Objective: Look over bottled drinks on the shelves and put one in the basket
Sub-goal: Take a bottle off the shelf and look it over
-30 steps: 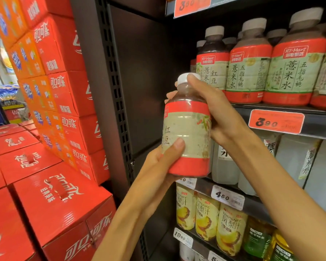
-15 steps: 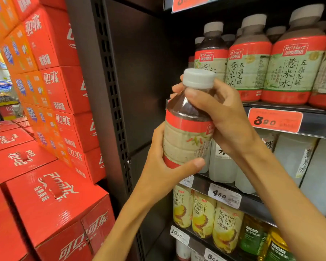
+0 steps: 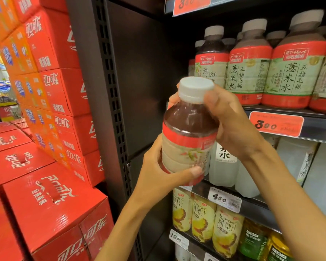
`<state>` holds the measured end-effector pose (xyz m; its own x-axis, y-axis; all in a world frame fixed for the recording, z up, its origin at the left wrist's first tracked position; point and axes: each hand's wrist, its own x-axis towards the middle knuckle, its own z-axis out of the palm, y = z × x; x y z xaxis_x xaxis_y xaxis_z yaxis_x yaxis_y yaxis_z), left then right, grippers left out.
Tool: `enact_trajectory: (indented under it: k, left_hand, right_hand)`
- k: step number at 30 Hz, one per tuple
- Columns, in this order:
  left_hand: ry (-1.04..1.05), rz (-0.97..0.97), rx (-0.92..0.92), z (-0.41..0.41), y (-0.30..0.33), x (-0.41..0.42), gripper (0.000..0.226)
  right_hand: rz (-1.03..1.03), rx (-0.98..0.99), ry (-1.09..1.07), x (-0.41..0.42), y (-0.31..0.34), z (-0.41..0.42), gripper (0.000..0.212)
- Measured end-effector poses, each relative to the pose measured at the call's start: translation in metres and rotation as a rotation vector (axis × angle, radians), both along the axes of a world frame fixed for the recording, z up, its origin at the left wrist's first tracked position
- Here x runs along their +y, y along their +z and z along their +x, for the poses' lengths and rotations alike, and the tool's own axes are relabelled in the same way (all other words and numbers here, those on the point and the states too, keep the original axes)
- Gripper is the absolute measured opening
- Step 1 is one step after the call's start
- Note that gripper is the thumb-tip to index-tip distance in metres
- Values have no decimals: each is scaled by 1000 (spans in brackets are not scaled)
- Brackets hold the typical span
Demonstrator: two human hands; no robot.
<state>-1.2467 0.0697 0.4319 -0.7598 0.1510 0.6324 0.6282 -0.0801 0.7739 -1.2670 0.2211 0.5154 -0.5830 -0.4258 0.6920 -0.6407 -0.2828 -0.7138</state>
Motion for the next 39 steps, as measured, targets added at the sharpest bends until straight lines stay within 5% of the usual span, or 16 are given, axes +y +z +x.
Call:
enact_trajectory:
  k: [6, 9, 13, 18, 26, 32, 39]
  left_hand:
    - [-113, -38, -111, 3, -1, 7, 64]
    - [-81, 39, -145, 0, 2, 5, 77]
    - [29, 11, -124, -1, 11, 6, 59]
    - [106, 18, -140, 1, 11, 20, 60]
    - [-277, 291, -348, 6, 8, 15, 60]
    - [74, 82, -200, 4, 16, 9, 62]
    - [107, 117, -135, 2, 13, 20, 58]
  right_hand:
    - [-54, -209, 135, -7, 0, -12, 36]
    - [-159, -234, -18, -8, 1, -11, 36]
    - [-264, -252, -238, -8, 6, -8, 44]
    - [-181, -262, -331, -13, 10, -8, 37]
    - [-87, -342, 5, -8, 11, -17, 33]
    - [-90, -205, -270, -10, 14, -10, 25]
    - [-59, -275, -284, -15, 19, -8, 26]
